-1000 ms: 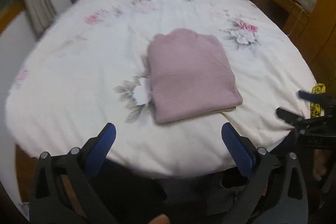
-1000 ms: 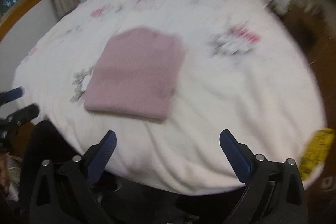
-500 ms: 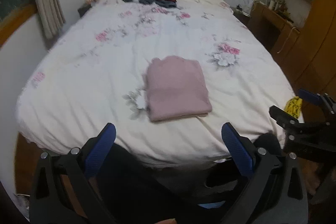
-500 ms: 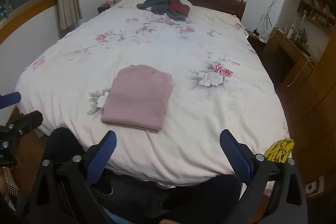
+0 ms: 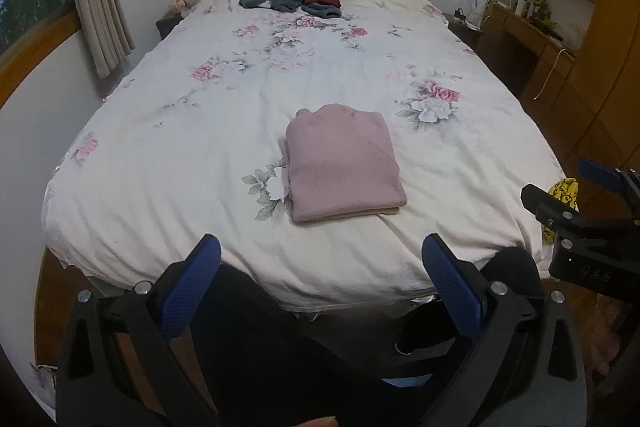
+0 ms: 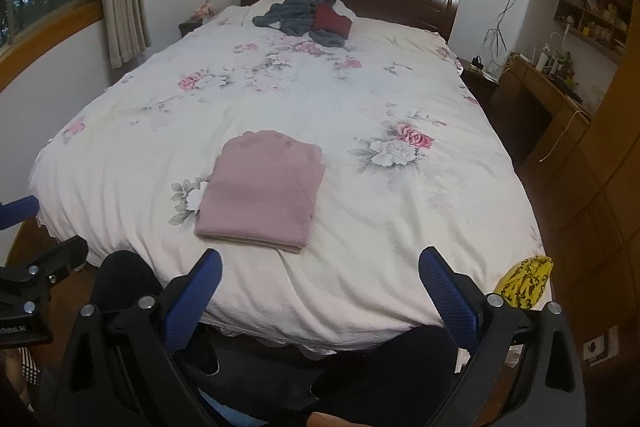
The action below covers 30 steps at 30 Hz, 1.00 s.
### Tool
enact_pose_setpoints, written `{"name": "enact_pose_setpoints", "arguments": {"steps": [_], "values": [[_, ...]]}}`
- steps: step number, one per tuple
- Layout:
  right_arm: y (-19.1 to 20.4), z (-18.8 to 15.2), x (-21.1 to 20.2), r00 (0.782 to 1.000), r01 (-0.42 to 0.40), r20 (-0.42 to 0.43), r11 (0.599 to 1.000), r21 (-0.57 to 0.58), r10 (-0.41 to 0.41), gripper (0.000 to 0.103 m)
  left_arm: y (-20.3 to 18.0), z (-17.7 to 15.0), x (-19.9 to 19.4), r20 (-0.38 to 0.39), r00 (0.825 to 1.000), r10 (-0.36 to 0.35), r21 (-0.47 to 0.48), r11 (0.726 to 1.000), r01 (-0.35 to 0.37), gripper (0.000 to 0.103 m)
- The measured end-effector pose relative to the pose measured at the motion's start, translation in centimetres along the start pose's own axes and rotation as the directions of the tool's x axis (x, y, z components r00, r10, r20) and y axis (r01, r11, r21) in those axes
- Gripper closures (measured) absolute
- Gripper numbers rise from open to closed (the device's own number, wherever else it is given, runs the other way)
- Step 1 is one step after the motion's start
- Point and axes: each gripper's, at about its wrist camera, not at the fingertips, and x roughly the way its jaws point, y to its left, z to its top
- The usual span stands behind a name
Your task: Fold small clothes
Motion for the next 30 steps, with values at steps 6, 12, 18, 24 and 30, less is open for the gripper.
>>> {"name": "enact_pose_setpoints", "arguments": {"steps": [6,12,18,24,30], "values": [[-0.3,0.0,0.3,1.0,0.003,-0.005,1.0,0.011,-0.003,0.004,-0.4,0.2,0.3,-0.009,1.0,-0.014,0.005,1.0,0.014,0.003],[-0.6,0.2,0.4,1.0,0.001,-0.004,1.0,0.019,-0.001,0.004,-0.5,0.4,0.6,-0.018,1.0,-0.02,0.004,1.0,0.02,0.003],[-0.7,0.3,0.4,1.0,-0.003,-0.007,1.0,0.018,0.004,0.004,-0.5,0.7,0.7,-0.021,1.0,-0.017,0.005,1.0,0.017,0.003],[-0.9,0.6,0.5,1.0,-0.007,-0.01,1.0,0.016,0.008,0.004,-0.5,0.8,1.1,-0.028,0.999,-0.014,0.002,1.0,0.014,0.003],[-1.0,0.7,0.6,1.0,-0.008,-0.012,1.0,0.016,0.008,0.004,-0.6,0.9,1.1,-0.029,1.0,-0.007,-0.002,1.0,0.007,0.003]]}}
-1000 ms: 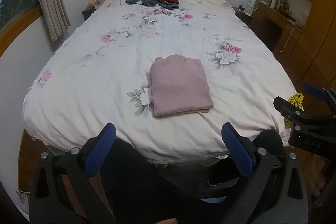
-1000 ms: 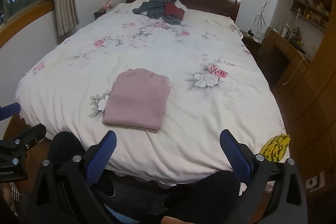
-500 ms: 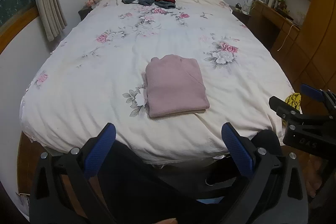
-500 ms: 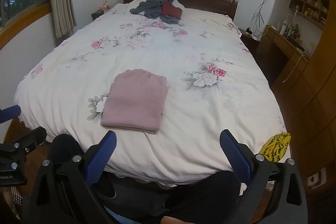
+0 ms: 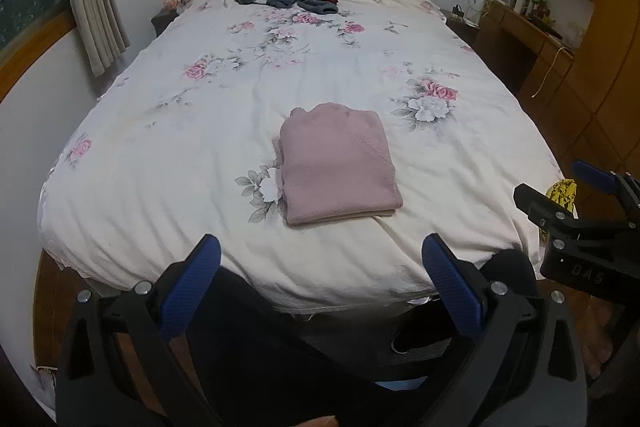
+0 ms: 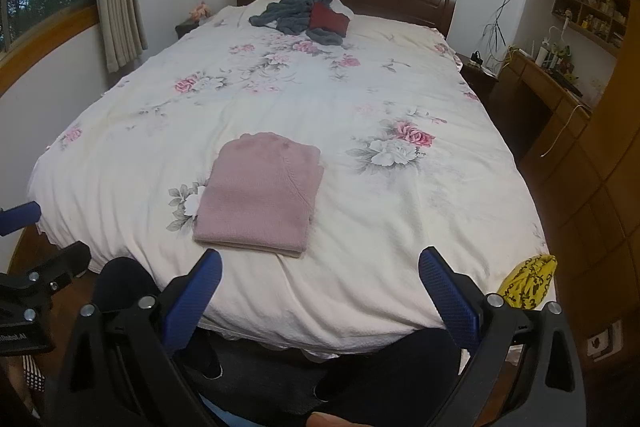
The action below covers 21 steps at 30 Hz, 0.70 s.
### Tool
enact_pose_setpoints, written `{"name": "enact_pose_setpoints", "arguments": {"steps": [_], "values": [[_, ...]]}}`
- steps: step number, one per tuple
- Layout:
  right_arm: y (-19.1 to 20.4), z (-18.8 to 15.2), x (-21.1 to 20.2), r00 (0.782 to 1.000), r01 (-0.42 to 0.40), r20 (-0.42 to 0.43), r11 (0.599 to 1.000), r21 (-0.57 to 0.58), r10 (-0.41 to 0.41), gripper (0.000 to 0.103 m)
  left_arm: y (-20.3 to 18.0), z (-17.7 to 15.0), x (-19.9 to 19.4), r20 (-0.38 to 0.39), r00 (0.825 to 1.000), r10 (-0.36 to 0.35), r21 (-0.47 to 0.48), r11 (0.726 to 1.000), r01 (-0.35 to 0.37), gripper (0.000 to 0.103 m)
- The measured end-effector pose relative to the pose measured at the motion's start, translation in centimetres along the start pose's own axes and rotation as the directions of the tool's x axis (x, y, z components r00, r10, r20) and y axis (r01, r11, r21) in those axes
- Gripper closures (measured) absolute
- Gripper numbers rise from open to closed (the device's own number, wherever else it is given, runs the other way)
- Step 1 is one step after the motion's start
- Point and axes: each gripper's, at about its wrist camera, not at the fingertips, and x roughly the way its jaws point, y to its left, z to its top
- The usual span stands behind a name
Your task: Fold small clothes
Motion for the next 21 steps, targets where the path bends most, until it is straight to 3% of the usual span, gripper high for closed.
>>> {"name": "enact_pose_setpoints", "arguments": {"steps": [21], "values": [[0.68,-0.15,0.61,1.0,-0.026,-0.005,1.0,-0.014,0.026,0.004,0.23,0.06,-0.2,0.005,1.0,0.023,-0.005,1.0,-0.023,0.003]]}}
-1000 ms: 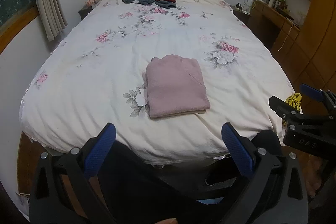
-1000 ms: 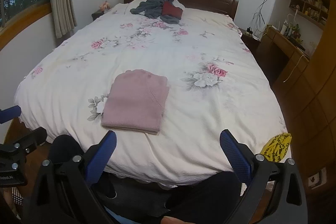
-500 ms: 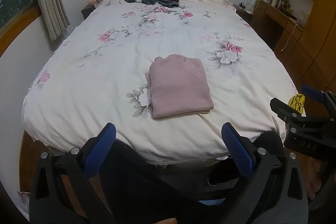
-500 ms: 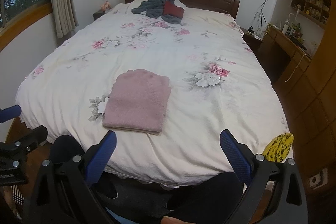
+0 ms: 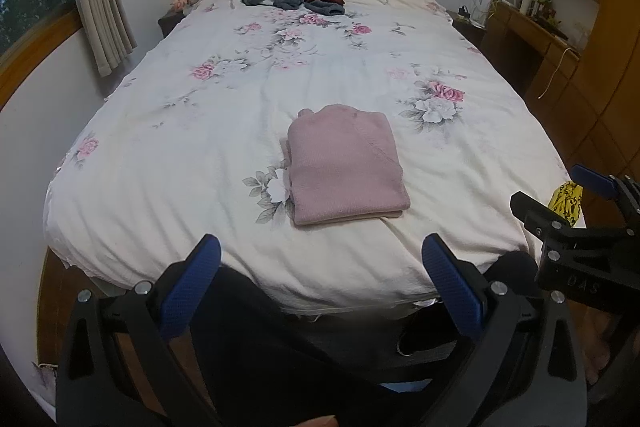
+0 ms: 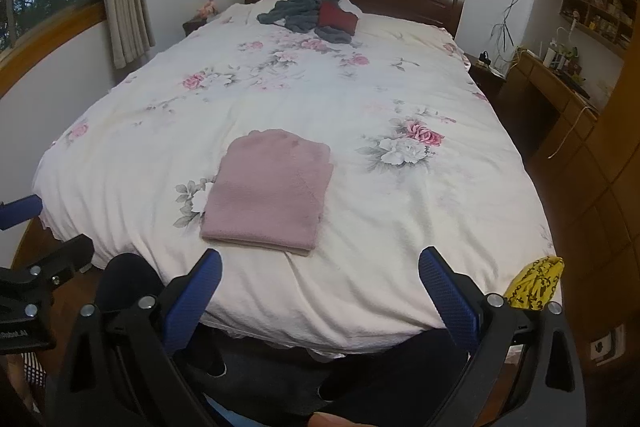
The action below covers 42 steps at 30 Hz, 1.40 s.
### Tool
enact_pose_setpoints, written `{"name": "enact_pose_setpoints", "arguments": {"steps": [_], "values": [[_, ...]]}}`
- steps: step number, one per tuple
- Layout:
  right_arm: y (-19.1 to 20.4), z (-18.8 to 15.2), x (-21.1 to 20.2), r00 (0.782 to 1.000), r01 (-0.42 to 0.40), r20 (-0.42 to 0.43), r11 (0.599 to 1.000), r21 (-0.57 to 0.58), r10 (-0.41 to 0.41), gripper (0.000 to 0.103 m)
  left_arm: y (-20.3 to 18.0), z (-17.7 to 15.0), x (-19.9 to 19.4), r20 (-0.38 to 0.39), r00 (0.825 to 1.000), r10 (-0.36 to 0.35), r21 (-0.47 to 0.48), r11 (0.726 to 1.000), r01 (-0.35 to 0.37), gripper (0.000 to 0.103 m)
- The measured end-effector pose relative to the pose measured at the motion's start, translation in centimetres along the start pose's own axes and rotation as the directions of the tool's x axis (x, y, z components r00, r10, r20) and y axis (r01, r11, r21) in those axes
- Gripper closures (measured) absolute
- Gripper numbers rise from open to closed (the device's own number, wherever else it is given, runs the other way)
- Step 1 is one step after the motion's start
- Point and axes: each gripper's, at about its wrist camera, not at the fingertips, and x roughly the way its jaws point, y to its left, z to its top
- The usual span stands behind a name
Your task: Fold small clothes
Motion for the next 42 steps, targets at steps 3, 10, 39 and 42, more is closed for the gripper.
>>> {"name": "enact_pose_setpoints", "arguments": {"steps": [3,10,39,42], "values": [[0.0,0.0,0.0,1.0,-0.002,0.001,1.0,0.0,0.002,0.004,0.0,0.0,-0.1,0.002,1.0,0.004,-0.003,1.0,-0.004,0.003],[0.2,0.0,0.3,1.0,-0.011,0.0,1.0,-0.004,0.011,0.004,-0.1,-0.1,-0.1,0.007,1.0,0.015,0.0,1.0,-0.015,0.003],[0.1,0.0,2.0,0.999,-0.035,-0.018,0.999,-0.01,0.035,0.004,0.0,0.1,0.9,-0.011,0.999,0.031,0.013,0.999,-0.031,0.003],[-0.1,0.1,2.2,0.999,-0.04,-0.021,0.999,-0.008,0.04,0.004,0.0,0.4,1.0,-0.014,0.999,0.029,0.014,0.999,-0.029,0.003]]}}
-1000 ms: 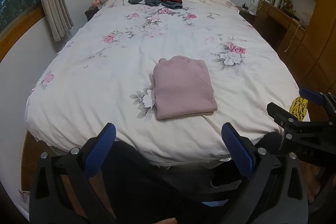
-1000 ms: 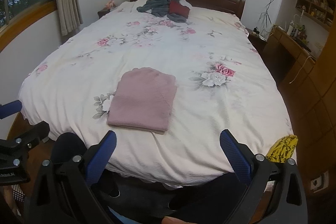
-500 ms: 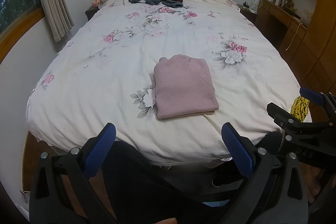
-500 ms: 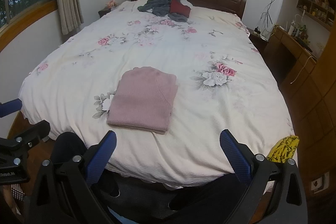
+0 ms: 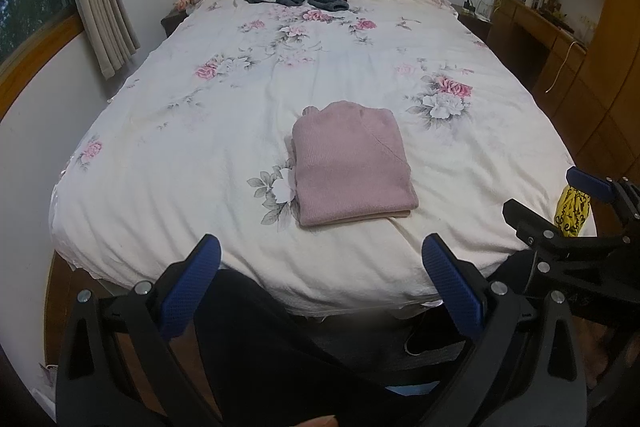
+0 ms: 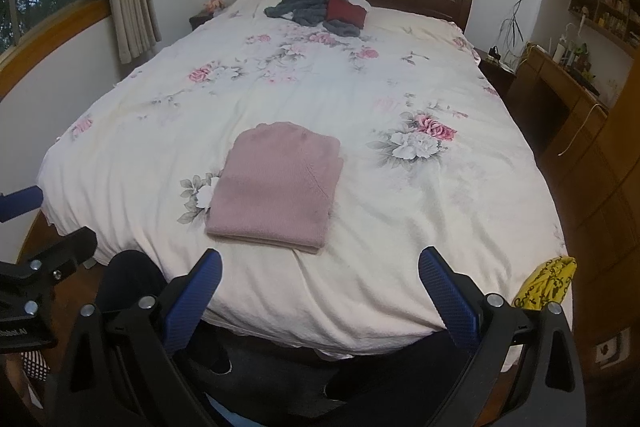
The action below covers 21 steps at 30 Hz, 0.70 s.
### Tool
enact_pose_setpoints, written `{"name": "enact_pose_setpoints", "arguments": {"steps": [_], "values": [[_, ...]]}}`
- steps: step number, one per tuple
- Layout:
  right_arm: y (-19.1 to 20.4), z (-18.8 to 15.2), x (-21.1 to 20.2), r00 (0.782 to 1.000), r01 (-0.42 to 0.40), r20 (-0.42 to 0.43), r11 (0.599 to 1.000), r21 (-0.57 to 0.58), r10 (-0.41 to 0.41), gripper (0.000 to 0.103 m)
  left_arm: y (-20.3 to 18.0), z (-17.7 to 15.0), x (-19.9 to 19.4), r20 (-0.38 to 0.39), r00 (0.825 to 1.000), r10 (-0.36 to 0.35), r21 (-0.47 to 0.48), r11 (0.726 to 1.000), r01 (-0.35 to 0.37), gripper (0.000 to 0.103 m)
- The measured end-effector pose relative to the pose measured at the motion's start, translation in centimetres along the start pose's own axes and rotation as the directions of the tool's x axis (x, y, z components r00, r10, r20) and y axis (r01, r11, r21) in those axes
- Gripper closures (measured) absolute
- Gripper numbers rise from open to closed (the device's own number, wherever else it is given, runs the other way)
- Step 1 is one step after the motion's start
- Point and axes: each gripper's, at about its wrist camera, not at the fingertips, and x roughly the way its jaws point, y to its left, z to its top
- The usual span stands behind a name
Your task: Fold small clothes
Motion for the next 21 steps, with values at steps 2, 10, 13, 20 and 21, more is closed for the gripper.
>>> {"name": "enact_pose_setpoints", "arguments": {"steps": [2,10,13,20,21], "values": [[-0.1,0.1,0.1,1.0,-0.002,-0.001,1.0,0.002,0.002,0.004,0.0,0.2,0.1,-0.003,1.0,-0.001,0.002,1.0,0.001,0.003],[0.2,0.3,1.1,1.0,-0.011,-0.012,1.0,0.003,0.011,0.004,-0.1,0.5,0.5,-0.013,1.0,0.007,0.013,1.0,-0.007,0.003],[0.1,0.5,1.1,1.0,-0.023,-0.005,1.0,0.006,0.023,0.004,-0.1,0.6,0.5,-0.013,1.0,0.006,0.013,1.0,-0.005,0.003],[0.0,0.7,1.0,0.999,-0.036,-0.006,0.999,0.009,0.036,0.004,-0.4,0.8,0.5,-0.014,1.0,0.007,0.027,1.0,-0.006,0.003],[0.0,0.7,1.0,0.999,-0.036,-0.005,0.999,0.011,0.036,0.004,-0.5,0.8,0.5,-0.013,1.0,0.007,0.028,1.0,-0.007,0.003]]}}
